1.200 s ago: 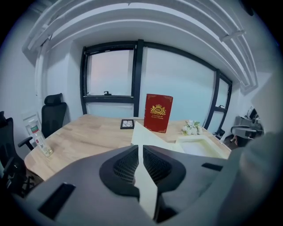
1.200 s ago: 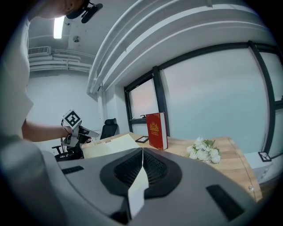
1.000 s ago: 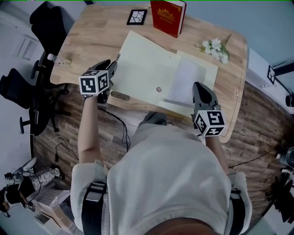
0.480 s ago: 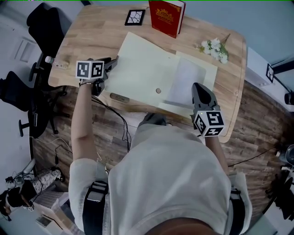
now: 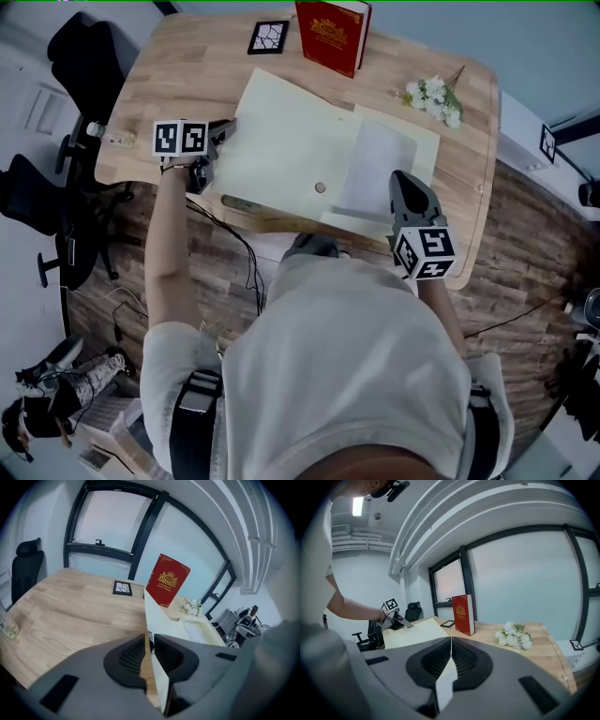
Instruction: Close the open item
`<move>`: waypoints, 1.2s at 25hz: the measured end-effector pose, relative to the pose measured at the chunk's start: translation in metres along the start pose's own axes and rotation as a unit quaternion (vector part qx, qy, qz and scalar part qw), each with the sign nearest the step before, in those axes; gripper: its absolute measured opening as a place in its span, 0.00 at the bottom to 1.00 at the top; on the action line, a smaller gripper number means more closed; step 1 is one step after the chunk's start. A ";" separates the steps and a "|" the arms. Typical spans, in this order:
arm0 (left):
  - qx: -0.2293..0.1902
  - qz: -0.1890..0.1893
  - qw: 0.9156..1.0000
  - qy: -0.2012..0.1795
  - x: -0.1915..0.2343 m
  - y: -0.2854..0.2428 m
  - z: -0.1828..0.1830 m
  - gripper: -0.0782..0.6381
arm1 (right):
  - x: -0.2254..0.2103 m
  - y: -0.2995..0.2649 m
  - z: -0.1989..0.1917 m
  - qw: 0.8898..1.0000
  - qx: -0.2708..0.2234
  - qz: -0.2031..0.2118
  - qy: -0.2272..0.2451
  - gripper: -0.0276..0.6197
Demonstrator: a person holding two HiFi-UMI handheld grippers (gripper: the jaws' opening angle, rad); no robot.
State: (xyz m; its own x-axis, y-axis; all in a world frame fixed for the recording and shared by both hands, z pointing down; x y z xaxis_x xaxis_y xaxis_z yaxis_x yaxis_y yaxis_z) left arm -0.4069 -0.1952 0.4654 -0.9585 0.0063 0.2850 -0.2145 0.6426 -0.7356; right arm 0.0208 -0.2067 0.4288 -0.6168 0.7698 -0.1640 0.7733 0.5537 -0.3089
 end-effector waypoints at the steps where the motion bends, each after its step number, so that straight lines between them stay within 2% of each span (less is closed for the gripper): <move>1: 0.000 -0.002 1.000 0.003 0.000 -0.001 0.000 0.21 | 0.000 0.000 0.000 1.000 0.000 -0.001 0.000 0.07; 6: 0.003 -0.012 1.000 0.006 -0.001 -0.001 0.000 0.19 | 0.000 -0.001 0.001 1.000 0.000 0.000 0.000 0.07; 13: -0.026 -0.050 0.998 0.024 -0.016 0.010 0.011 0.18 | 0.005 0.000 -0.002 1.000 0.001 0.007 0.000 0.07; 20: -0.059 -0.104 0.992 0.044 -0.042 0.021 0.022 0.17 | 0.009 0.008 -0.005 1.000 -0.001 0.009 0.000 0.07; 26: -0.071 -0.133 0.988 0.033 -0.069 0.027 0.031 0.17 | 0.010 0.015 -0.006 1.000 -0.008 0.005 -0.002 0.07; 30: -0.079 -0.161 0.983 0.039 -0.085 0.032 0.036 0.18 | 0.012 0.020 -0.006 1.000 -0.013 0.004 -0.003 0.07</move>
State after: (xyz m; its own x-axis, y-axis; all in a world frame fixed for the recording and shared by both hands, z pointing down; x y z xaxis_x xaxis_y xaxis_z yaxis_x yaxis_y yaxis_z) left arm -0.3391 -0.2032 0.3958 -0.8277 -0.1623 0.5371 -0.4658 0.7325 -0.4965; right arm 0.0301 -0.1845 0.4266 -0.6105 0.7732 -0.1715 0.7822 0.5547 -0.2836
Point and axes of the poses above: the fingertips, and each gripper's own axes: y backward along the fingers, x to its left, z out of its top, the point moved 6 cm from there along y, backward along the fingers, and after that the axes turned 4 degrees about z, right-handed, at the moved point
